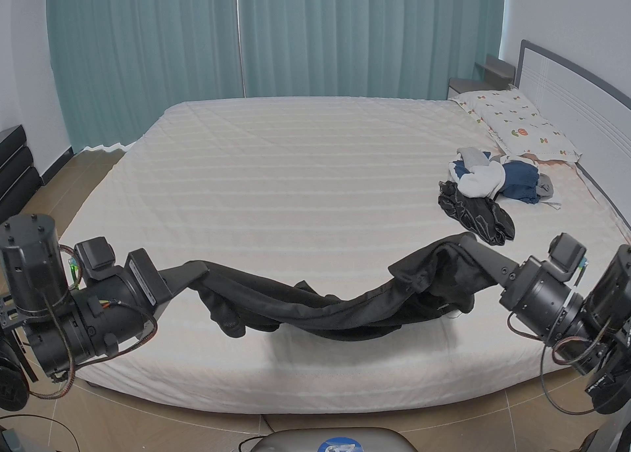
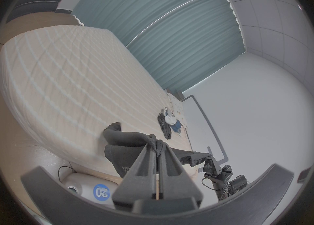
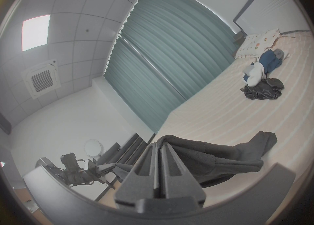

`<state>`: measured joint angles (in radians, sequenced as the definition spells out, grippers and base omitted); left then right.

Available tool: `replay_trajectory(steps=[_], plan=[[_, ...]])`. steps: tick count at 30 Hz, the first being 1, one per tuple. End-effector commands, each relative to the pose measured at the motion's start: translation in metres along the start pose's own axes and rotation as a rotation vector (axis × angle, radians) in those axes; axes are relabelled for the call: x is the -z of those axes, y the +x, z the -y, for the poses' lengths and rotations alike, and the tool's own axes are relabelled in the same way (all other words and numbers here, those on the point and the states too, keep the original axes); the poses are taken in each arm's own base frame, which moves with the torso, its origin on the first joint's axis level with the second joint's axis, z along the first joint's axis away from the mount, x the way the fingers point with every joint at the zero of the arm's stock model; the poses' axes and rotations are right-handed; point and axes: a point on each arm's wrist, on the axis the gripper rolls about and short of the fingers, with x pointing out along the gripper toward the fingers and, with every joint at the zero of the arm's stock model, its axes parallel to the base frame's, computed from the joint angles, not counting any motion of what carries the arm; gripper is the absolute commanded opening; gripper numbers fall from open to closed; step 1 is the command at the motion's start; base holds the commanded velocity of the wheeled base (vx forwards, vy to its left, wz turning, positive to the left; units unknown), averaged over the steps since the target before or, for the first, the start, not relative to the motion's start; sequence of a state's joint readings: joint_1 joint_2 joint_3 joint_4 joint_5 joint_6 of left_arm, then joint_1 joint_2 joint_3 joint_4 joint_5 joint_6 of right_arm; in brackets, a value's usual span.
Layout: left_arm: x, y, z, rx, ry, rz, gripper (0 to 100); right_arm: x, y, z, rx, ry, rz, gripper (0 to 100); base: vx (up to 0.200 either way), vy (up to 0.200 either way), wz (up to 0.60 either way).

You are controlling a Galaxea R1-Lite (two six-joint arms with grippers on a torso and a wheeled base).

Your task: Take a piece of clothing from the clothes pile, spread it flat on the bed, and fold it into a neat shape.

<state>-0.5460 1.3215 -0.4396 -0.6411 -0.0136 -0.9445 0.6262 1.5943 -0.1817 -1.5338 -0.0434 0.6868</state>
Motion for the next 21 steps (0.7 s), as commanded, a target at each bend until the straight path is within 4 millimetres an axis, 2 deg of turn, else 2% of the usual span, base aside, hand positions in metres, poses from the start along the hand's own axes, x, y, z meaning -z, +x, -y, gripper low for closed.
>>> replay_trajectory(steps=[1, 5, 8, 11, 12, 14, 18, 19, 20, 21], plan=[[-0.027, -0.032, 0.043, 0.155, 0.002, 0.102, 0, -0.053, -0.028, -0.046, -0.159, 0.002, 0.188, 0, -0.2, 0.0, 0.0], [-0.055, -0.035, 0.06, 0.178, -0.006, 0.228, 0, -0.097, -0.033, -0.079, -0.213, 0.012, 0.269, 0, -0.05, 0.0, 0.0], [-0.073, -0.031, 0.073, 0.189, -0.01, 0.291, 0, -0.142, -0.027, -0.1, -0.221, -0.006, 0.379, 0, 0.0, 0.0, 0.0], [-0.075, -0.03, 0.074, 0.185, -0.01, 0.294, 0, -0.146, -0.026, -0.103, -0.221, -0.01, 0.39, 0, 0.0, 0.0, 0.0], [-0.084, -0.017, 0.074, 0.126, -0.017, 0.289, 0, -0.168, -0.005, -0.105, -0.171, -0.021, 0.425, 0, 0.0, 0.0, 0.0], [-0.085, -0.004, 0.07, 0.09, -0.021, 0.273, 0, -0.168, 0.015, -0.094, -0.121, -0.024, 0.403, 0, 0.0, 0.0, 0.0], [-0.089, 0.016, 0.055, 0.027, -0.037, 0.26, 0, -0.152, 0.053, -0.065, -0.041, -0.024, 0.322, 0, 0.0, 0.0, 0.0], [-0.089, 0.016, 0.055, 0.027, -0.037, 0.26, 0, -0.152, 0.053, -0.065, -0.041, -0.024, 0.322, 0, 0.0, 0.0, 0.0], [-0.091, 0.03, 0.047, -0.009, -0.044, 0.247, 0, -0.144, 0.074, -0.046, 0.003, -0.026, 0.294, 0, 0.0, 0.0, 0.0], [-0.091, 0.033, 0.045, -0.016, -0.045, 0.247, 0, -0.143, 0.079, -0.043, 0.006, -0.027, 0.293, 0, 0.2, 0.0, 0.0]])
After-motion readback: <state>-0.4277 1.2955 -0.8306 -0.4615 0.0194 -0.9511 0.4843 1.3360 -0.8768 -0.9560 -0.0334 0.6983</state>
